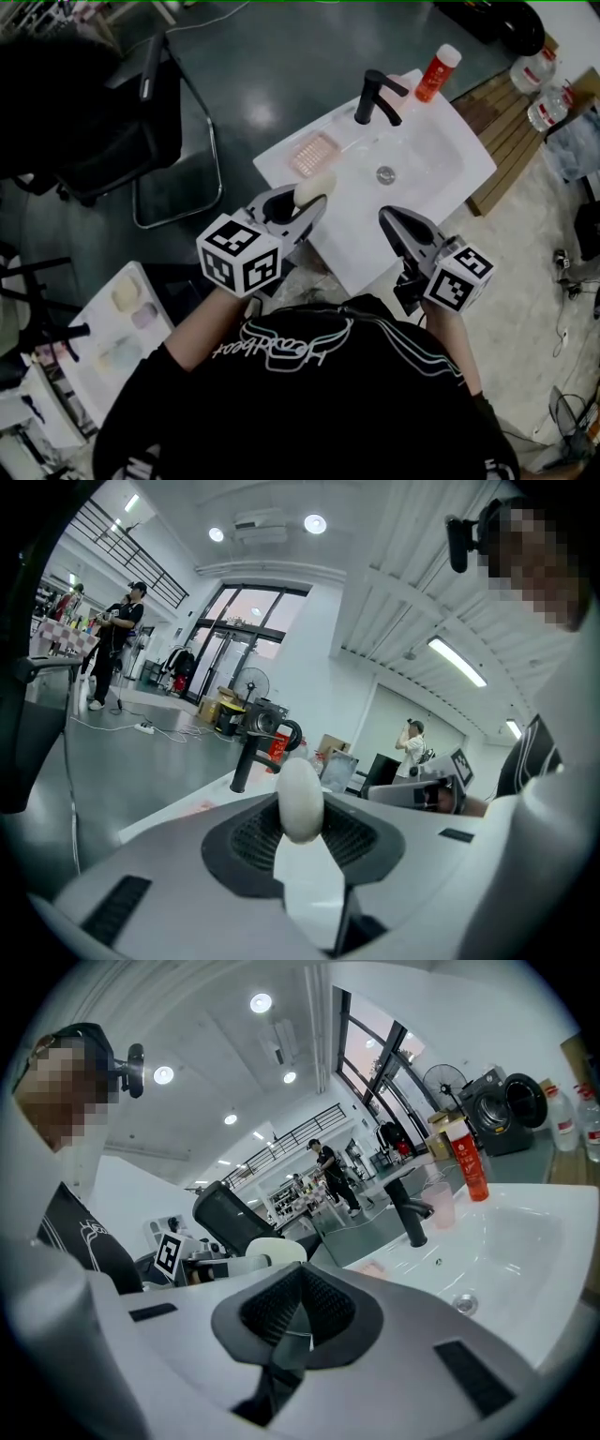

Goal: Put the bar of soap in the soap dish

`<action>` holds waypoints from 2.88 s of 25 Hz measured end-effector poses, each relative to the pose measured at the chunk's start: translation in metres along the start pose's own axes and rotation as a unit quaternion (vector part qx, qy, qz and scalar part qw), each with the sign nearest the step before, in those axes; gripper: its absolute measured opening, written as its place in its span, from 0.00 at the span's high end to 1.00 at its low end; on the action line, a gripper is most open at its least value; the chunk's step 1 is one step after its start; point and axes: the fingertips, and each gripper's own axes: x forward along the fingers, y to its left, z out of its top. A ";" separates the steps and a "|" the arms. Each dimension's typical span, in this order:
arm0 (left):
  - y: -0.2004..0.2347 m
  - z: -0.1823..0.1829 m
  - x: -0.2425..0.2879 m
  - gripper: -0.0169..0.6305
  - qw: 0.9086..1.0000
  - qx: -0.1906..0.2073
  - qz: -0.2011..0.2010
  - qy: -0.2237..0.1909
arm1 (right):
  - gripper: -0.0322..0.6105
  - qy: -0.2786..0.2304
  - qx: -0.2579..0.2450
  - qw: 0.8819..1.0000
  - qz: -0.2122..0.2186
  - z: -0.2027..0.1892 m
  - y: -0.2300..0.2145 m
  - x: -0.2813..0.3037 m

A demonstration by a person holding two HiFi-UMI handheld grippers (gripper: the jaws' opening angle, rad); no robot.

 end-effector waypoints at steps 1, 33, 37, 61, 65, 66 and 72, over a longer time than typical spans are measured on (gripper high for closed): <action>0.003 -0.001 0.002 0.77 1.000 0.001 0.004 0.002 | 0.91 0.000 -0.001 1.000 0.000 0.001 -0.001 0.000; 0.112 -0.030 0.105 0.77 0.981 -0.097 0.162 0.046 | 0.91 0.093 0.007 0.993 0.078 0.045 -0.098 0.037; 0.124 -0.036 0.114 0.77 0.977 -0.114 0.172 0.049 | 0.91 0.100 0.005 0.992 0.081 0.049 -0.103 0.039; 0.153 -0.053 0.146 0.77 0.959 -0.196 0.198 0.046 | 0.91 0.130 0.011 0.988 0.081 0.047 -0.135 0.045; 0.161 -0.058 0.143 0.77 0.958 -0.171 0.219 0.074 | 0.91 0.136 0.015 0.987 0.080 0.042 -0.138 0.048; 0.162 -0.060 0.141 0.77 0.957 -0.168 0.223 0.077 | 0.91 0.137 0.016 0.987 0.079 0.041 -0.139 0.048; 0.166 -0.064 0.134 0.72 0.956 -0.154 0.235 0.081 | 0.91 0.141 0.016 0.986 0.083 0.037 -0.136 0.050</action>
